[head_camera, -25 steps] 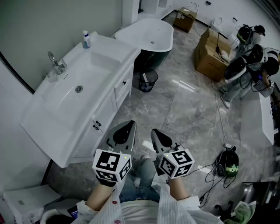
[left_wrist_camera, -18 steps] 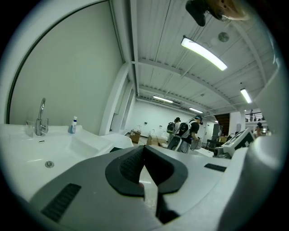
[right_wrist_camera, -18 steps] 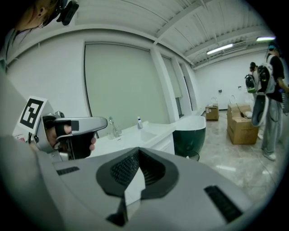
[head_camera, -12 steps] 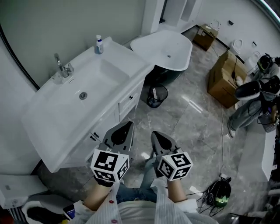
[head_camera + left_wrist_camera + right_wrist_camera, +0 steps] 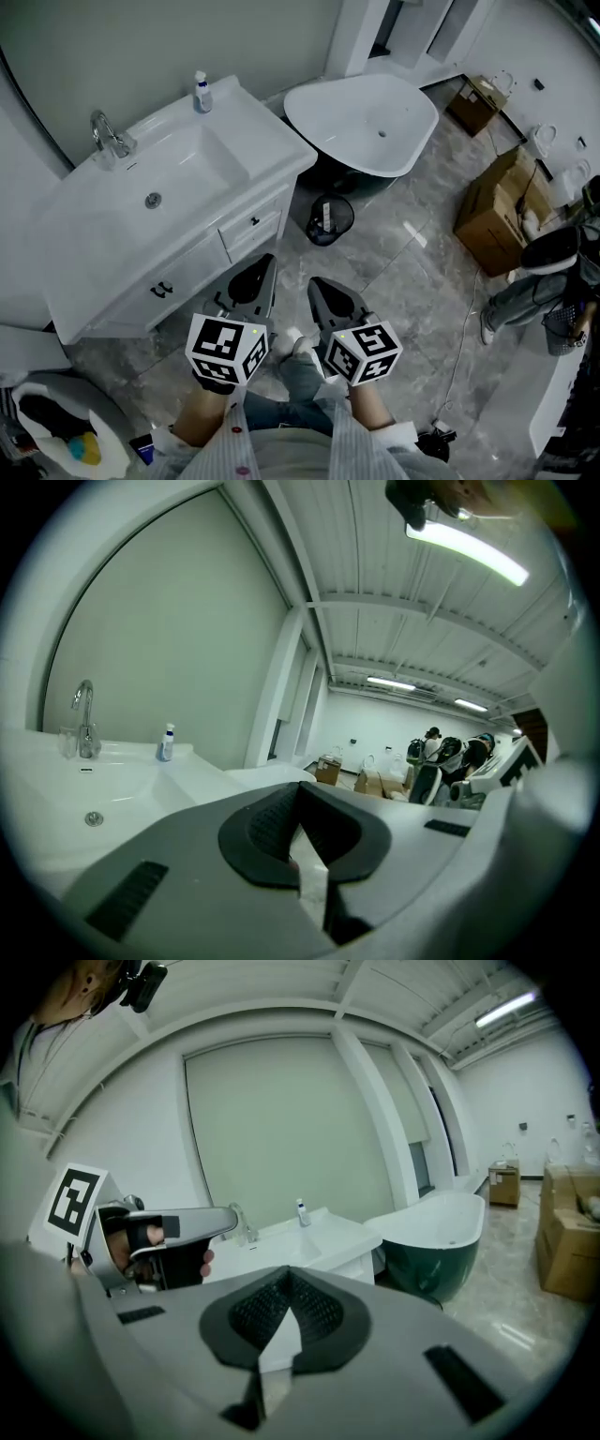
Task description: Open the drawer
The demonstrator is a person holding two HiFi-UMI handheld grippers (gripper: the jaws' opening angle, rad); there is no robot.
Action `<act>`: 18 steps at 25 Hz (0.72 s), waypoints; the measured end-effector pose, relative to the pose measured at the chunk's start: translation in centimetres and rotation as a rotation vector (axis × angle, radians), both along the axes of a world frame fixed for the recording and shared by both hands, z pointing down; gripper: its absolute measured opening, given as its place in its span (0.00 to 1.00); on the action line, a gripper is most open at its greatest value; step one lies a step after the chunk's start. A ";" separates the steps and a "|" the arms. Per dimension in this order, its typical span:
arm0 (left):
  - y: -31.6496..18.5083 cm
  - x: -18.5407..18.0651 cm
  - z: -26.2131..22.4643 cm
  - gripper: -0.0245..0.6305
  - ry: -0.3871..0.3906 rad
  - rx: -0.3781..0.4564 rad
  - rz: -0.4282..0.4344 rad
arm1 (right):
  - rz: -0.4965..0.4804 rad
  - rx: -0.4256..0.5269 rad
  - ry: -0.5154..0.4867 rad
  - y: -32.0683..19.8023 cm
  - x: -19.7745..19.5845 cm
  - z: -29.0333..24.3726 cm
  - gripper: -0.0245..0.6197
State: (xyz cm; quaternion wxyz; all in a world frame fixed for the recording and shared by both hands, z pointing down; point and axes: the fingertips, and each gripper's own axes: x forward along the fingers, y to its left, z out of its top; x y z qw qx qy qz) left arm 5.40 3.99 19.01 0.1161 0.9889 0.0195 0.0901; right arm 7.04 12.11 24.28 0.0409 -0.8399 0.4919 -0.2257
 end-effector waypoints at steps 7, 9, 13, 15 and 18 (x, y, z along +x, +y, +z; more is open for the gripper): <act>3.7 4.8 0.6 0.06 -0.013 0.004 -0.088 | -0.121 -0.003 0.002 2.7 5.3 0.3 0.05; 3.9 5.5 0.9 0.06 -0.018 0.006 -0.112 | -0.144 -0.003 -0.004 2.7 6.4 0.6 0.05; 3.3 6.2 1.8 0.06 -0.038 -0.002 -0.160 | -0.178 -0.009 -0.034 2.0 7.7 1.7 0.05; 2.6 6.3 2.3 0.06 -0.050 -0.007 -0.183 | -0.193 -0.013 -0.049 1.3 8.2 2.2 0.05; 1.0 6.6 2.8 0.06 -0.058 -0.015 -0.217 | -0.216 -0.017 -0.063 -0.2 8.9 2.7 0.05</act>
